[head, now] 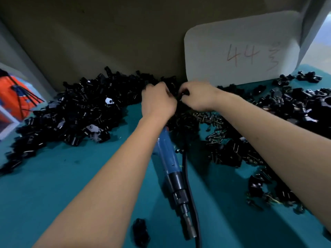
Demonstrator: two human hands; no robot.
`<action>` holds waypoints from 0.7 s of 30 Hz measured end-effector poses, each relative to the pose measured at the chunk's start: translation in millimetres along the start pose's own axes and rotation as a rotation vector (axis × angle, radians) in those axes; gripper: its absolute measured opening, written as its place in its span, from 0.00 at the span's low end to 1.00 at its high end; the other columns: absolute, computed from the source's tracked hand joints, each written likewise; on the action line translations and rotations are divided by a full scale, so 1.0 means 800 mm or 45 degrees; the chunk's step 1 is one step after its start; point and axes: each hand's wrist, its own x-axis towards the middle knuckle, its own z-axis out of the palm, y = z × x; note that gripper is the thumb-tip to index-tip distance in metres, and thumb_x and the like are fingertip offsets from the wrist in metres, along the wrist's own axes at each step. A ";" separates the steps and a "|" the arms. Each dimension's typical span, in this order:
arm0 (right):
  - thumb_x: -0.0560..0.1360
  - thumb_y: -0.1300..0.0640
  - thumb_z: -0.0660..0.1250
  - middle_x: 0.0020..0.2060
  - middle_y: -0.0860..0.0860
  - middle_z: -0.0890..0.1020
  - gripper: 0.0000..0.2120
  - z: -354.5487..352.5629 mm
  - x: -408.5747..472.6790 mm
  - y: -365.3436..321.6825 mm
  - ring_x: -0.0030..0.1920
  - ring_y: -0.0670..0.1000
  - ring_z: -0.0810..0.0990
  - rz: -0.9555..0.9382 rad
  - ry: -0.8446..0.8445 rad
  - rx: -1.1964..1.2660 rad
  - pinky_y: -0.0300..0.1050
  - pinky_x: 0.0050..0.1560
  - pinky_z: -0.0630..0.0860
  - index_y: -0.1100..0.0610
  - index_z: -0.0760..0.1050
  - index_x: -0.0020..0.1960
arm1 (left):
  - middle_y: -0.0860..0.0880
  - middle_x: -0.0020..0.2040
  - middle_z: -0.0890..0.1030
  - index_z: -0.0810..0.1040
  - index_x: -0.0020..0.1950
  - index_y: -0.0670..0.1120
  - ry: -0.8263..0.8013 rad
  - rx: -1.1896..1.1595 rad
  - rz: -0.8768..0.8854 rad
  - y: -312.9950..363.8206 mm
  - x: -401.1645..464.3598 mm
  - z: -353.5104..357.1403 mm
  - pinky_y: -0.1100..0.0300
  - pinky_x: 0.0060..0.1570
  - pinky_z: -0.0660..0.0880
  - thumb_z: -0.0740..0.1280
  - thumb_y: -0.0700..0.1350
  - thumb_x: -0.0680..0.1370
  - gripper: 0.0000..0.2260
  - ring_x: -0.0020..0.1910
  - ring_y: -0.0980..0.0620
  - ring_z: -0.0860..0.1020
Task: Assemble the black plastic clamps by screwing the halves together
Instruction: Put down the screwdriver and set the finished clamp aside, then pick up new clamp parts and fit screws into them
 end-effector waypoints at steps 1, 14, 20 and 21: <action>0.83 0.57 0.62 0.54 0.53 0.84 0.16 0.010 -0.009 -0.022 0.53 0.53 0.82 -0.042 0.021 0.144 0.36 0.49 0.76 0.57 0.77 0.68 | 0.39 0.58 0.79 0.80 0.56 0.46 0.041 -0.008 -0.069 -0.015 -0.014 -0.013 0.48 0.60 0.73 0.61 0.41 0.79 0.10 0.62 0.37 0.74; 0.82 0.57 0.66 0.34 0.59 0.76 0.06 0.075 -0.103 -0.107 0.29 0.50 0.79 -0.066 0.084 1.099 0.38 0.26 0.71 0.50 0.80 0.56 | 0.42 0.60 0.74 0.80 0.57 0.44 0.132 0.114 -0.436 -0.157 -0.130 -0.073 0.53 0.49 0.69 0.66 0.32 0.77 0.13 0.53 0.39 0.76; 0.83 0.61 0.65 0.40 0.56 0.77 0.08 0.065 -0.127 -0.081 0.31 0.52 0.77 -0.032 0.252 1.402 0.40 0.26 0.69 0.53 0.82 0.56 | 0.43 0.58 0.83 0.83 0.61 0.46 0.096 -0.038 -0.531 -0.162 -0.127 -0.077 0.53 0.49 0.77 0.73 0.40 0.79 0.10 0.55 0.42 0.81; 0.82 0.62 0.65 0.40 0.58 0.76 0.09 0.061 -0.130 -0.075 0.32 0.53 0.77 -0.038 0.268 1.476 0.40 0.26 0.69 0.54 0.82 0.57 | 0.44 0.58 0.83 0.84 0.61 0.47 0.113 -0.019 -0.511 -0.162 -0.130 -0.079 0.52 0.52 0.77 0.74 0.43 0.80 0.10 0.57 0.42 0.80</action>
